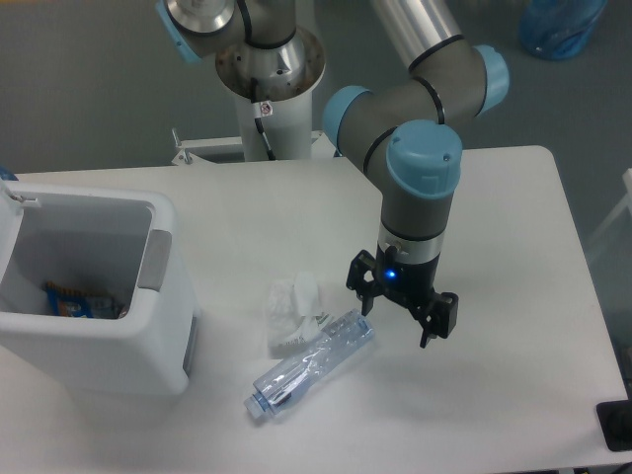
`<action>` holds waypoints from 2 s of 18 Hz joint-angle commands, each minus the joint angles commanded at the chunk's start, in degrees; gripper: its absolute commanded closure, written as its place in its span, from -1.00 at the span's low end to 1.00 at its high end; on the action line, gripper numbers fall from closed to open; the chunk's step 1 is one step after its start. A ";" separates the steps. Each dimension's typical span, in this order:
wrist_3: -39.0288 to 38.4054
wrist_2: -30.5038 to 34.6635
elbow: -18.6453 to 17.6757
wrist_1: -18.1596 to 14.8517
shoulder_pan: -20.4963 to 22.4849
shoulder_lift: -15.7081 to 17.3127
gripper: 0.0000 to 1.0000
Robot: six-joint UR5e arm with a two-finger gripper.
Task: Place the trash in the trash can
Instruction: 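Move the gripper over the crumpled white tissue, then lower the gripper onto the tissue and close on it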
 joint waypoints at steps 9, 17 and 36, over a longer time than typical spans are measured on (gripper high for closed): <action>-4.39 3.08 -9.23 0.18 -6.25 0.62 -1.00; -5.01 3.78 -10.98 -1.58 -5.90 1.22 -1.00; -9.32 6.59 -14.24 -4.40 -6.61 1.84 -0.23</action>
